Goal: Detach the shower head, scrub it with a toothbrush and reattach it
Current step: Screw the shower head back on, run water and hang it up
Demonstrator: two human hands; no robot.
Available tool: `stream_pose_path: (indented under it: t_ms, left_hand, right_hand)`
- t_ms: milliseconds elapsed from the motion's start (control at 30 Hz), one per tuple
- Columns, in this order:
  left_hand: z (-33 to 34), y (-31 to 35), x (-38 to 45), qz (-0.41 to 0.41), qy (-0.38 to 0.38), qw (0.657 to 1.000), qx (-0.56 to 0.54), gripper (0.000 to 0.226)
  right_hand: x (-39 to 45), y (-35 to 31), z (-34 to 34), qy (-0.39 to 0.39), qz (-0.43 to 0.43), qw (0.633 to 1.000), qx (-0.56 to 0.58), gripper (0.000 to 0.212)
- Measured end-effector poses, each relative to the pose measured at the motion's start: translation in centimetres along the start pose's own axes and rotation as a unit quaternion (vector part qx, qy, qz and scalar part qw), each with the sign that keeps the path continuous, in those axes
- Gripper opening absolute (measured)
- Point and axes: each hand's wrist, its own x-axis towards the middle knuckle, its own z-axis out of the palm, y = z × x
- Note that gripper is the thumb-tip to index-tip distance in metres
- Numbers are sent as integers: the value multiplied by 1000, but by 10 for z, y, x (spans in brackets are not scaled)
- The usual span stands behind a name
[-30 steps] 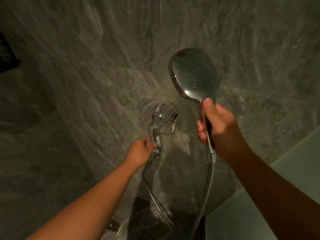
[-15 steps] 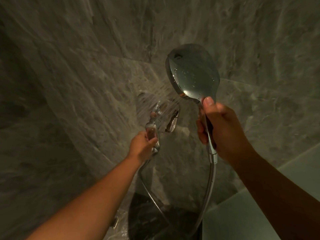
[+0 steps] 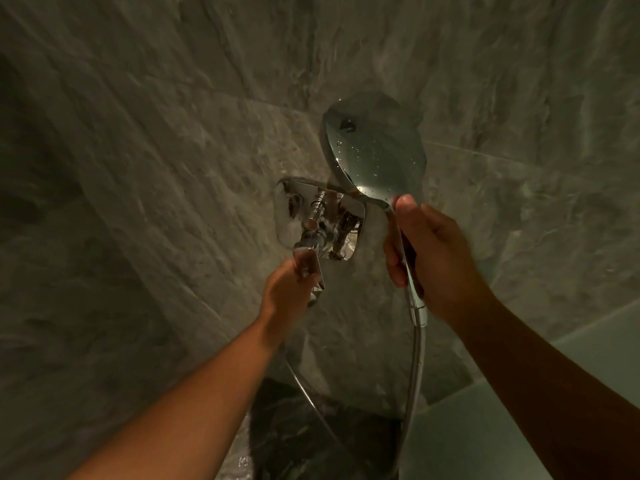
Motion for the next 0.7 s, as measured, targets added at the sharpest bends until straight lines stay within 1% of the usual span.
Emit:
stream_pose_path:
  t_ms: [100, 200, 233, 300, 333, 367, 400, 433, 467, 500, 533, 567, 600, 667, 700]
  left_hand:
    - [-2, -5, 3, 54, -1, 994, 99, 11]
    - [-6, -3, 4, 32, -7, 991, 128, 11]
    - [-8, 0, 4, 26, -27, 990, 133, 11]
    - [-18, 10, 1, 14, -97, 984, 150, 9]
    - [-25, 16, 0, -3, -115, 983, 144, 6]
    - [-33, 24, -1, -25, -107, 987, 117, 6]
    - [-41, 34, -1, -40, -78, 994, 67, 13]
    - [-48, 46, -2, -35, -49, 998, 12, 17]
    - [-56, 60, -3, -16, -46, 998, -37, 15]
    - [-64, 78, -6, 1, -77, 993, -86, 14]
    - [-70, 93, -6, 13, -135, 981, -141, 30]
    - [-77, 109, -7, 19, -204, 956, -209, 46]
    - [-83, 123, -8, 32, -270, 926, -261, 57]
    - [-92, 148, -10, 77, -365, 873, -313, 61]
    - [-94, 159, -11, 92, -397, 854, -322, 62]
  right_hand:
    - [-1, 6, 2, 4, 13, 1000, 6, 67]
    - [0, 9, 4, -9, 13, 1000, 17, 62]
    - [0, 9, 5, -12, 13, 1000, 26, 61]
    - [1, 7, 5, -20, 12, 999, 41, 64]
    - [2, 5, 4, -30, 13, 998, 49, 68]
    - [3, 2, 2, -45, 17, 997, 61, 71]
    - [3, -1, 0, -65, 23, 995, 75, 74]
    - [5, -5, -2, -85, 34, 992, 89, 77]
    - [6, -10, -3, -104, 46, 988, 100, 78]
    - [7, -15, -3, -123, 59, 984, 111, 77]
    - [9, -21, -3, -144, 70, 978, 130, 73]
    - [9, -27, -2, -168, 80, 970, 155, 68]
    - [10, -33, -2, -192, 89, 961, 178, 65]
    - [11, -42, 0, -238, 106, 941, 215, 63]
    - [11, -46, 1, -261, 113, 930, 233, 63]
